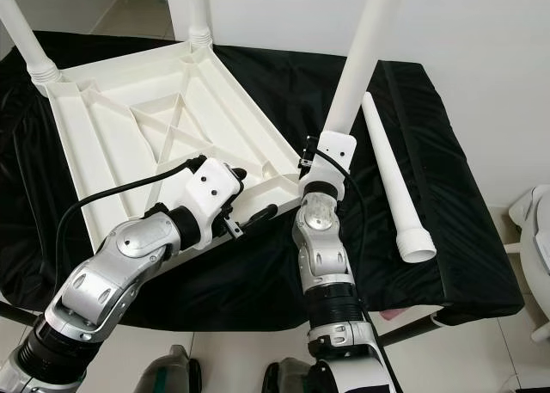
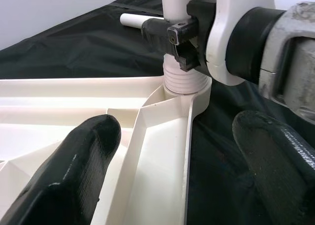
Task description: Building children table
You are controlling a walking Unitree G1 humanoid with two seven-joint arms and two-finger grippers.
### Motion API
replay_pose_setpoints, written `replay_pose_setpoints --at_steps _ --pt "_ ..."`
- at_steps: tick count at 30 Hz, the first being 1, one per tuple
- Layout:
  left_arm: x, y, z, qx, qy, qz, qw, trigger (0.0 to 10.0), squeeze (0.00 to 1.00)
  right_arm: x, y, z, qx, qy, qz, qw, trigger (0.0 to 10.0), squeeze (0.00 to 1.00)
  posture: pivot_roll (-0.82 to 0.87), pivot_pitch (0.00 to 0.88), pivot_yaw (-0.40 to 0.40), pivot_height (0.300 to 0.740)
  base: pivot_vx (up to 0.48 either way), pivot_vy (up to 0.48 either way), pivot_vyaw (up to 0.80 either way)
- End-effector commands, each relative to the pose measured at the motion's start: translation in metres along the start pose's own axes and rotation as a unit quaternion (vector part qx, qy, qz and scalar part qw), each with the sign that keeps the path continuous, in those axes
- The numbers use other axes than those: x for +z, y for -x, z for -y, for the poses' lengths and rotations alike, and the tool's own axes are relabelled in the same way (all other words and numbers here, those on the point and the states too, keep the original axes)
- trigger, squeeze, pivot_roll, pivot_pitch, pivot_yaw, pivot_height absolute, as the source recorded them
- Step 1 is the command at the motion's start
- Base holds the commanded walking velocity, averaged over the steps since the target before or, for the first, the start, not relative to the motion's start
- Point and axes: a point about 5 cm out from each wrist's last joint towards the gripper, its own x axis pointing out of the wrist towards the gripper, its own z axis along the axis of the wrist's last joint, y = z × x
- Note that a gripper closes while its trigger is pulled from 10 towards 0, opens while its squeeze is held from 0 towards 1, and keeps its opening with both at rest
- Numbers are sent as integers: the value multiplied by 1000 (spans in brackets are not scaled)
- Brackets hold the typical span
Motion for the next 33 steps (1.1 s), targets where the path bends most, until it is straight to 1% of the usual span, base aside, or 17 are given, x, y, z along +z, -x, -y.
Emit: replay_pose_setpoints --at_steps 1,6,12,13,16,17,18,19,21,22,28,31,33 --pt "0 1 0 -2 0 -2 1000 10000 0 -17 -2 17 -47 6 -36 998 10000 0 62 44 -34 740 0 0 0" --pt "1 2 0 -1 0 -2 1000 10000 0 -16 -4 17 -56 6 -31 998 10000 0 62 44 -34 740 0 0 0" --pt "1 2 -1 3 0 -3 1000 10000 0 -16 -5 13 -55 11 -29 998 10000 0 69 47 -37 740 0 0 0" --pt "1 2 -1 4 0 -3 1000 10000 0 -15 -5 13 -51 3 -28 998 10000 0 69 47 -37 740 0 0 0" --pt "1 2 -1 3 -1 -3 1000 10000 0 -14 -5 13 -46 -1 -21 999 10000 0 67 45 -36 740 0 0 0" --pt "1 2 -1 2 -1 -3 1000 10000 0 -14 -5 13 -41 -6 -18 999 10000 349 65 44 -37 740 0 0 0" --pt "1 2 -1 2 -1 -3 1000 10000 0 -14 -5 13 -41 -6 -18 999 10000 349 65 44 -37 740 0 0 0" --pt "1 2 -1 2 -1 -3 1000 10000 0 -13 -5 12 -32 -13 -14 999 10000 765 65 44 -37 740 0 0 0" --pt "1 2 -1 2 -1 -2 1000 10000 0 -12 -4 11 -26 -19 -12 999 10000 765 65 44 -37 740 0 0 0" --pt "1 2 -1 2 -1 -2 1000 10000 0 -11 -4 10 -21 -23 -6 999 10000 1000 65 44 -37 740 0 0 0" --pt "1 1 0 0 0 -1 1000 10000 0 -7 -3 9 4 -37 9 999 10000 1000 59 37 -38 740 0 0 0" --pt "2 0 1 -1 0 0 1000 10000 0 -6 -3 10 10 -35 16 999 10000 1000 58 36 -39 740 0 0 0" --pt "2 0 1 -2 0 1 1000 10000 0 -6 -4 11 25 -33 16 999 10000 1000 58 34 -40 740 0 0 0"
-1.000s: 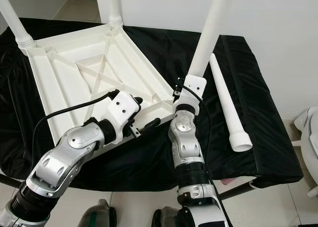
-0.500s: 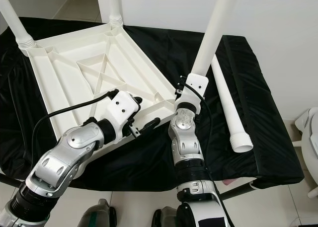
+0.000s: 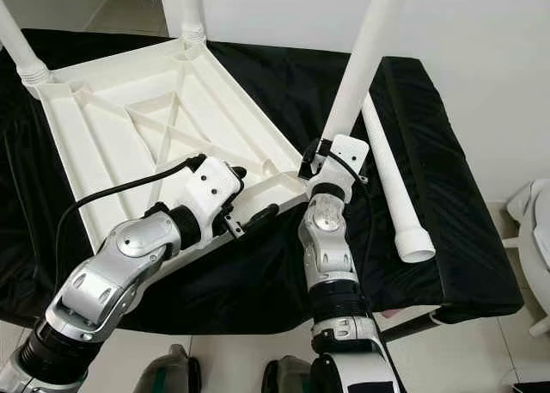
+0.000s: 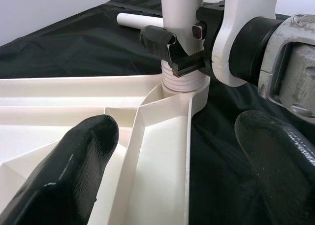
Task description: Building children table
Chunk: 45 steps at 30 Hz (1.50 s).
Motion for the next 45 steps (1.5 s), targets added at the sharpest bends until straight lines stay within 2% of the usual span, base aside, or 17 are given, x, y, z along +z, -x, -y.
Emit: replay_pose_setpoints --at_steps 1,3,4,5,6,8,9,12,14,23,34,37,38,39,40,43,45 --pt "0 0 1 -3 -2 -2 1000 10000 0 0 1 1 4 -3 2 1000 10000 1000 58 34 -40 740 0 0 0" --pt "0 0 1 -3 -2 -1 1000 10000 0 -1 0 1 13 -1 0 1000 10000 1000 58 34 -40 740 0 0 0" --pt "0 0 1 -3 -3 -1 1000 10000 0 -2 -2 2 32 -4 -7 999 10000 0 58 34 -40 740 0 0 0" --pt "0 0 1 -3 -3 -1 1000 10000 0 -2 -2 2 32 -4 -7 999 10000 0 58 34 -40 740 0 0 0" --pt "1 0 2 -3 -3 0 1000 10000 0 -4 -4 2 60 0 -13 998 10000 0 56 30 -39 740 0 0 0" --pt "1 0 2 -3 -3 0 1000 10000 0 -4 -4 2 60 0 -13 998 10000 0 56 30 -39 740 0 0 0" --pt "1 -1 2 -4 -3 0 1000 10000 0 -5 -7 3 88 6 -18 996 10000 0 56 30 -39 740 0 0 0" --pt "1 -1 2 -5 -3 1 1000 10000 0 -6 -9 6 113 11 -22 993 10000 0 51 25 -39 740 0 0 0" --pt "1 -1 3 -7 -2 1 1000 10000 0 -5 -12 14 143 26 -22 989 10000 0 47 21 -40 740 0 0 0" --pt "0 -1 5 -13 -3 1 1000 10000 0 -5 -14 25 193 49 -26 980 10000 0 41 11 -33 740 0 0 0" --pt "0 -1 6 -21 -5 0 1000 10000 0 0 -16 33 289 79 -23 954 10000 0 37 2 -26 740 0 0 0" --pt "0 -1 6 -22 -6 0 1000 10000 0 0 -15 35 327 92 -23 940 10000 0 35 0 -23 740 0 0 0" --pt "0 -1 6 -22 -6 0 1000 10000 0 0 -15 35 327 92 -23 940 10000 0 35 0 -23 740 0 0 0" --pt "0 -1 7 -25 -5 0 1000 10000 0 1 -16 40 359 101 -21 928 10000 0 35 0 -22 740 0 0 0" --pt "0 -1 7 -27 -5 0 1000 10000 0 1 -16 41 367 102 -21 925 10000 0 35 0 -22 740 0 0 0" --pt "0 -1 8 -28 -4 -1 1000 10000 0 1 -16 42 372 102 -22 923 10000 0 35 0 -22 740 0 0 0" --pt "-1 0 11 -39 -3 -3 999 10000 0 2 -18 44 377 117 -21 918 10000 0 33 0 -19 740 0 0 0"
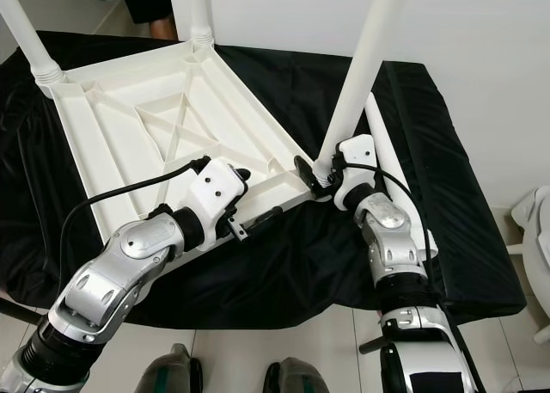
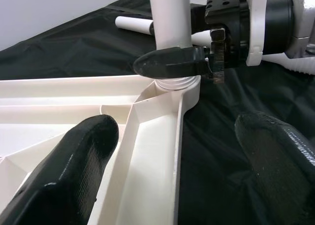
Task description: Building children table
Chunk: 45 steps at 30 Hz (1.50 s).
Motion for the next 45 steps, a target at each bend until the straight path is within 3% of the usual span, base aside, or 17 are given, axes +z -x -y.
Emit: replay_pose_setpoints --at_steps 1,6,7,12,13,14,15,16,18,19,27,28,29,34,36,45 --pt "-1 1 6 -29 -2 -3 1000 10000 0 0 0 2 8 12 -5 1000 10000 0 33 0 -19 740 0 0 0" --pt "-2 3 10 -45 0 -9 999 10000 0 2 1 10 20 23 -8 1000 10000 0 34 0 -16 740 0 0 0" --pt "-2 3 11 -46 1 -10 999 10000 0 2 1 10 22 24 -9 999 8941 0 34 0 -16 740 0 0 0" --pt "-3 3 11 -48 1 -11 999 10000 0 0 1 11 23 27 -13 999 8941 0 34 0 -16 740 0 0 0" --pt "-3 3 11 -49 0 -11 999 10000 0 -1 1 12 26 30 -14 999 4471 0 33 2 -13 740 0 0 0" --pt "-3 3 11 -49 -1 -11 999 10000 0 -2 1 13 29 35 -17 999 1647 0 33 3 -13 740 0 0 0" --pt "-3 3 12 -49 -1 -12 999 10000 0 -2 1 14 32 38 -18 999 1647 0 33 3 -13 740 0 0 0" --pt "-3 3 12 -49 -1 -12 999 10000 0 -3 2 14 33 39 -20 999 863 0 33 3 -13 740 0 0 0" --pt "-3 3 12 -49 -2 -12 999 10000 0 -3 2 14 33 39 -20 998 863 0 35 4 -13 740 0 0 0" --pt "-3 4 11 -49 -2 -13 999 10000 0 -4 2 15 34 37 -22 998 0 0 35 4 -13 740 0 0 0" --pt "-2 4 12 -47 -3 -14 999 10000 0 -9 3 17 14 33 -37 999 0 0 35 15 -15 740 0 0 0" --pt "-2 4 11 -46 -3 -14 999 10000 0 -10 3 18 8 34 -39 999 7216 0 35 15 -15 740 0 0 0" --pt "-2 4 11 -46 -2 -14 999 10000 0 -12 3 20 -6 28 -44 999 10000 0 34 20 -15 740 0 0 0" --pt "-2 5 11 -45 -2 -15 999 10000 0 -16 2 20 -24 6 -49 998 10000 0 33 28 -15 740 0 0 0" --pt "-2 5 10 -44 -2 -15 999 10000 0 -20 2 21 -43 -23 -60 997 10000 0 35 38 -13 740 0 0 0" --pt "-2 5 10 -43 -1 -16 999 10000 0 -23 -1 20 -62 -46 -69 995 10000 0 35 41 -12 740 0 0 0"
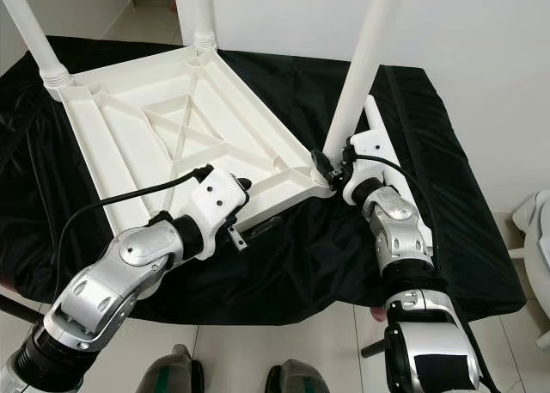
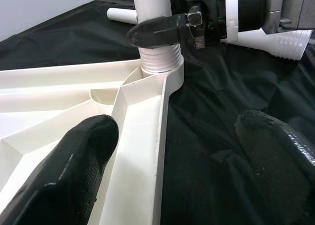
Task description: Building children table
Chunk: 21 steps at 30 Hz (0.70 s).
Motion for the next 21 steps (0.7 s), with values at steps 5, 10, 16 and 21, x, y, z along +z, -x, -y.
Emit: replay_pose_setpoints --at_steps 5,10,16,21 --pt "3 2 4 -28 -2 1 1000 10000 0 -14 1 -1 -18 -24 -37 999 10000 0 38 45 -14 740 0 0 0" --pt "3 2 4 -27 -2 1 1000 10000 0 -12 -1 -4 -28 -33 -33 999 10000 0 38 45 -14 740 0 0 0" --pt "3 2 4 -27 -2 2 1000 10000 0 -6 -6 -20 -79 -43 -16 996 10000 0 36 46 -17 740 0 0 0" --pt "3 1 5 -27 -2 3 1000 10000 0 -2 -9 -28 -124 -57 -6 991 10000 0 38 46 -21 740 0 0 0"
